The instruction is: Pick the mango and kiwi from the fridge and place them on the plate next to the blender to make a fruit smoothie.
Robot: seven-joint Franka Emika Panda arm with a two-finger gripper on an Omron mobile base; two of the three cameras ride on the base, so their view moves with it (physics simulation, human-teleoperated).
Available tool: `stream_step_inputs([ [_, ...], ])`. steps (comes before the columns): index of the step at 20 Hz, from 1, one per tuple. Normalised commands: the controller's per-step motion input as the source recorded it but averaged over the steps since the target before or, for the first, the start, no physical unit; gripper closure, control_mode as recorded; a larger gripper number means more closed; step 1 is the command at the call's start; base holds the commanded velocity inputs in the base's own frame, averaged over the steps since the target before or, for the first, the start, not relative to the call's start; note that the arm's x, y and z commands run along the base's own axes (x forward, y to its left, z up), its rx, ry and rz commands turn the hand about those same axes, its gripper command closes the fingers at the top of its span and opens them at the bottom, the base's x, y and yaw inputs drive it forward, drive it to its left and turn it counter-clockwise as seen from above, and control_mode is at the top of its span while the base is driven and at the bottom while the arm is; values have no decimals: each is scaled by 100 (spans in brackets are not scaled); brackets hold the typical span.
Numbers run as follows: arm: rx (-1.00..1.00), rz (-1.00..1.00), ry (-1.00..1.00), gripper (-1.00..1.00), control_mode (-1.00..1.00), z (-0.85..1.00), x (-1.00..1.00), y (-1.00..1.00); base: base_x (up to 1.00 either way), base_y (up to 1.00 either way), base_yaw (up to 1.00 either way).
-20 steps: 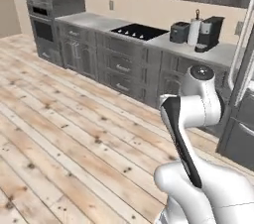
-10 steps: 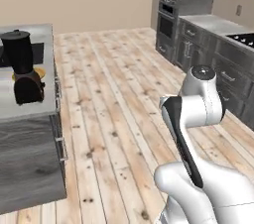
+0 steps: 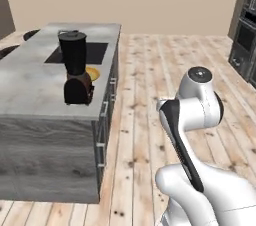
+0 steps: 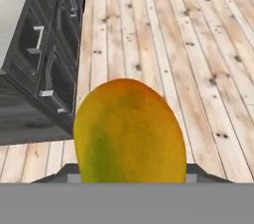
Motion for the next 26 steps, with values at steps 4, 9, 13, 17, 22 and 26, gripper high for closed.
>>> stream_step_inputs([
  [4, 0, 0, 0, 100, 100, 0, 0, 0, 100, -51, 41],
  [9, 0, 0, 0, 100, 100, 0, 0, 0, 100, -64, 39],
  [13, 0, 0, 0, 100, 100, 0, 0, 0, 100, -78, 39],
  [17, 0, 0, 0, 100, 100, 0, 0, 0, 99, -72, 47],
  [22, 0, 0, 0, 100, 100, 0, 0, 0, 75, -69, 53],
  [26, 0, 0, 0, 100, 100, 0, 0, 0, 13, -70, 60],
])
